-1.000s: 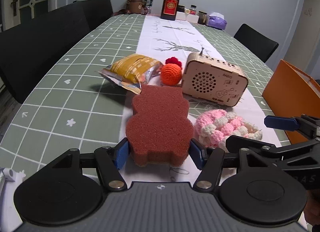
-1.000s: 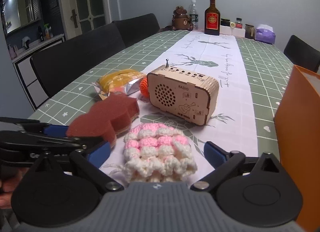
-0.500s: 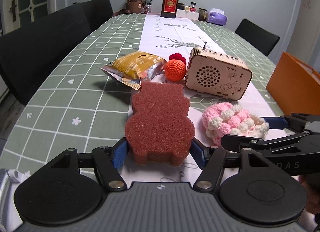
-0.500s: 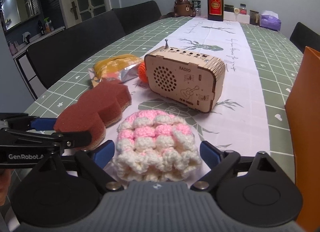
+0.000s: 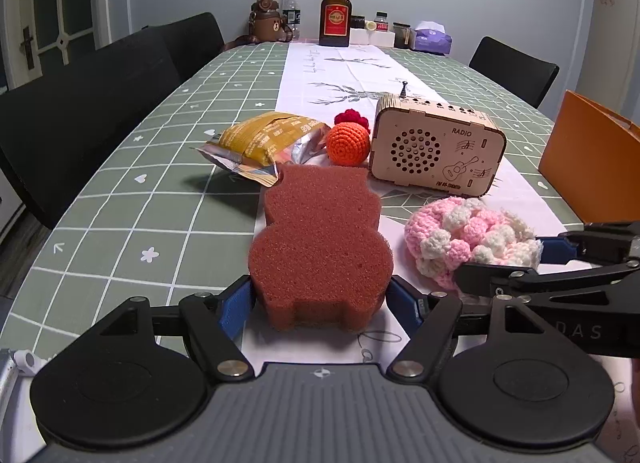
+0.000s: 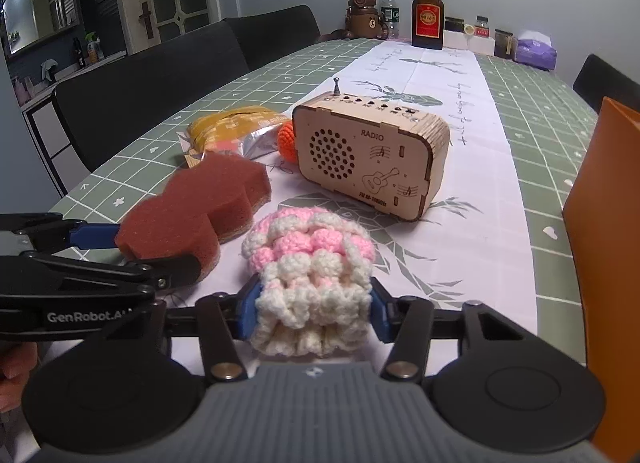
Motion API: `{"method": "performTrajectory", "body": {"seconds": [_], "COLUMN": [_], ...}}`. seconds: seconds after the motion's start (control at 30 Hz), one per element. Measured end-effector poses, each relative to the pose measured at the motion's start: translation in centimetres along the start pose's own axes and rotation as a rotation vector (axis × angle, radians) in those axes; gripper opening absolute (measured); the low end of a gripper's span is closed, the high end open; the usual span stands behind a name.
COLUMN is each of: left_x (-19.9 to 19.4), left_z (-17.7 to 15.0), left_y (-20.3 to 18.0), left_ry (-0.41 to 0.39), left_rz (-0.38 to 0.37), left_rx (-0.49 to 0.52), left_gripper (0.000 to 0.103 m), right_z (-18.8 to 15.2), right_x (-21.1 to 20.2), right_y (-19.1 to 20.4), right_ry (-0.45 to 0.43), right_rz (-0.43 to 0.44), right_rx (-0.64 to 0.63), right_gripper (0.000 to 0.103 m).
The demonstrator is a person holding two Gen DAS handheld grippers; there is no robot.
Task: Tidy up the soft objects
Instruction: 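Lift the crocheted piece and red sponge with both tools over the orange box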
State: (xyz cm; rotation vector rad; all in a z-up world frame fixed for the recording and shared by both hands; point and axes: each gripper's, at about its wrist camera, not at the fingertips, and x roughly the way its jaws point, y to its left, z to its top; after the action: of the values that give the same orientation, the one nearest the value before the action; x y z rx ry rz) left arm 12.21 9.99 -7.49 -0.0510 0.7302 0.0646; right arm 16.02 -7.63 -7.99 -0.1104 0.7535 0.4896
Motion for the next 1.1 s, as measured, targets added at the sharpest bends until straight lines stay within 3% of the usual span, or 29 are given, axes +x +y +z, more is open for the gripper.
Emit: {"method": "performTrajectory", "body": {"seconds": [0.2, 0.43, 0.8, 1.1], "left_x": [-0.4, -2.7, -6.1, -7.8], "left_z": [0.0, 0.4, 3.0, 5.7], "left_y": [-0.1, -0.6, -1.5, -5.2], "left_ry": [0.007, -0.004, 0.129, 0.257], "left_rz": [-0.002, -0.003, -0.051, -0.13], "left_rx": [0.0, 0.026, 0.093, 0.276], "left_gripper": [0.073, 0.071, 0.071, 0.071], "right_z": [0.1, 0.4, 2.3, 4.1], "right_x": [-1.3, -2.9, -6.8, -10.8], "right_y": [1.0, 0.5, -0.4, -2.1], "right_ry": [-0.015, -0.001, 0.059, 0.112], "right_rz": [-0.008, -0.021, -0.011, 0.004], "right_rx": [-0.04, -0.028, -0.097, -0.149], "right_gripper": [0.049, 0.049, 0.049, 0.05]}}
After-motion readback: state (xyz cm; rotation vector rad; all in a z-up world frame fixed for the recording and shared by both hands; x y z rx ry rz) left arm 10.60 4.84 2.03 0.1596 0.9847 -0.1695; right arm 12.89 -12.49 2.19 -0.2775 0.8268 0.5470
